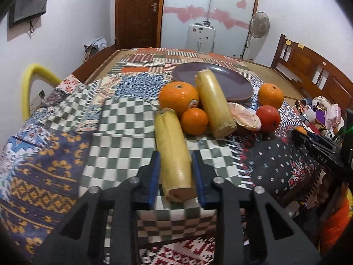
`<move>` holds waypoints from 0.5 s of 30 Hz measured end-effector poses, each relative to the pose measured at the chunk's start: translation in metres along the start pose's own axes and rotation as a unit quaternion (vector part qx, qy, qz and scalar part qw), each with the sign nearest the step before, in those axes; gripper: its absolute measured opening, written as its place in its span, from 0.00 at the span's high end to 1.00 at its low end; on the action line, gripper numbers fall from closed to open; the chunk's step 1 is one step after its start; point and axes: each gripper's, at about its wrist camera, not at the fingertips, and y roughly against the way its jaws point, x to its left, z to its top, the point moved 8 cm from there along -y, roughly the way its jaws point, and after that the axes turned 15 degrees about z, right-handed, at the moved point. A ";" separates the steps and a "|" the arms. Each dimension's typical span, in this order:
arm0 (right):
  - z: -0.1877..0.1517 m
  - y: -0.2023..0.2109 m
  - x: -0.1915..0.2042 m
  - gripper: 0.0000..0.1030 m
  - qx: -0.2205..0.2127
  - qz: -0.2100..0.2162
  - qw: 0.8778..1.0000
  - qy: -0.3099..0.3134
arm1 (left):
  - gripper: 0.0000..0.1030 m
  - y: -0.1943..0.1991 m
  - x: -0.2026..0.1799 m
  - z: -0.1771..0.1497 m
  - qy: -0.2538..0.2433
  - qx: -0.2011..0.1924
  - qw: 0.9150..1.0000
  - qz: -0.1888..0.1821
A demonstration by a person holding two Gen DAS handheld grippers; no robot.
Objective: Organize fruits
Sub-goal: 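Lower the left tool onto the lying yellow cylinder and grasp it while the right tool grasps the small mandarin, then carry the yellow cylinder onto the purple plate and release while the right tool sets the mandarin there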
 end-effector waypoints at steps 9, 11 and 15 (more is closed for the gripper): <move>0.003 0.010 0.009 0.69 -0.005 0.009 1.000 0.008 | 0.71 -0.017 0.006 0.008 -0.008 0.048 0.999 -0.005; 0.003 0.011 0.011 0.69 -0.005 0.011 1.000 0.010 | 0.67 -0.024 0.002 0.010 -0.012 0.054 0.998 0.000; 0.003 0.012 0.014 0.69 -0.002 0.015 1.000 0.015 | 0.65 -0.040 -0.005 0.017 -0.019 0.072 0.997 0.002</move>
